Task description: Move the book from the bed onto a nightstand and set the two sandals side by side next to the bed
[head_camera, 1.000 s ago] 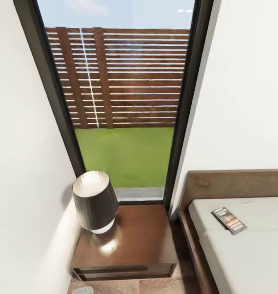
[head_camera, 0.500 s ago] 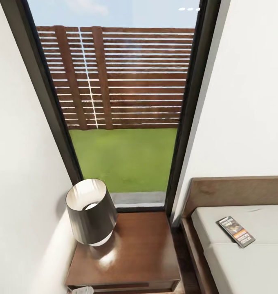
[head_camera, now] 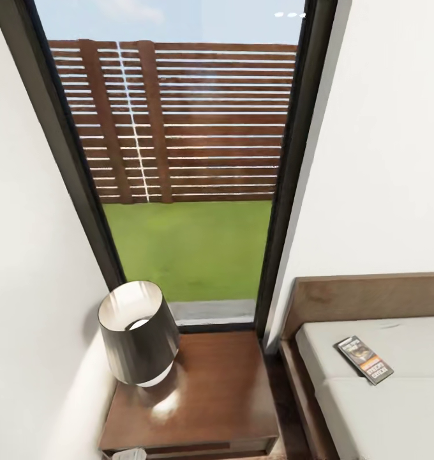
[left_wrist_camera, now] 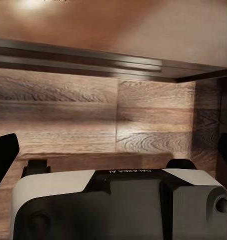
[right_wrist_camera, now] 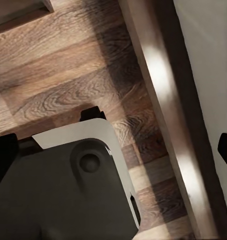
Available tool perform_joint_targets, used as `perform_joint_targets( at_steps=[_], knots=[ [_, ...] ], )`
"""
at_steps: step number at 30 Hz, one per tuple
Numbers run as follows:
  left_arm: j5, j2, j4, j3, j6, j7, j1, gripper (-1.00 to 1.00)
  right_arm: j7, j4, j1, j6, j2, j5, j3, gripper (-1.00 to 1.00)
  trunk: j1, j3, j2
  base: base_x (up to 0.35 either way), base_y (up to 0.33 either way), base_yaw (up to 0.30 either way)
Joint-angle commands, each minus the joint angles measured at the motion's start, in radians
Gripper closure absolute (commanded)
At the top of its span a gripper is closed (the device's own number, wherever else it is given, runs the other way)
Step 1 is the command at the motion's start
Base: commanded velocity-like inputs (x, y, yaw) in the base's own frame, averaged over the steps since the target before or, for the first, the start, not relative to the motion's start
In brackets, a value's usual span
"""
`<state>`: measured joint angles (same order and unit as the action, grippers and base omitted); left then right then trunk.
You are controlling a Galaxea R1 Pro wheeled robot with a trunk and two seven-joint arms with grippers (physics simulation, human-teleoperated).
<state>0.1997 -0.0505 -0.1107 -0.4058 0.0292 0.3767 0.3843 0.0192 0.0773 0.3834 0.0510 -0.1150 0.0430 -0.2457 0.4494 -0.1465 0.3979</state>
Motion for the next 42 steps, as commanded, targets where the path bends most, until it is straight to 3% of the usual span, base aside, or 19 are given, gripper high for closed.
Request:
perform_joint_targets(
  at_steps=[1,15,32,42],
  knots=[
    [0.010,0.000,0.000,-0.008,0.003,0.004,0.001,-1.00,0.001,0.004,0.002,0.005,0.000,0.004,-0.001,-1.00,0.001,-0.002,0.002,0.000,0.000,-0.236],
    [0.010,0.000,0.001,-0.008,0.003,0.004,0.001,-1.00,-0.001,0.004,0.002,0.005,0.003,0.002,-0.001,-1.00,0.001,-0.005,0.002,0.000,0.000,-0.240],
    [0.010,0.000,0.000,-0.008,0.003,0.004,0.001,-1.00,0.000,0.004,0.002,0.005,0.009,0.002,-0.001,-1.00,0.001,-0.006,0.002,0.216,0.000,-0.013],
    [0.010,0.000,0.001,-0.008,0.003,0.004,0.001,-1.00,-0.001,0.004,0.002,0.006,0.009,0.002,-0.001,-1.00,0.001,-0.006,0.002,0.022,0.000,-0.159]
  ],
)
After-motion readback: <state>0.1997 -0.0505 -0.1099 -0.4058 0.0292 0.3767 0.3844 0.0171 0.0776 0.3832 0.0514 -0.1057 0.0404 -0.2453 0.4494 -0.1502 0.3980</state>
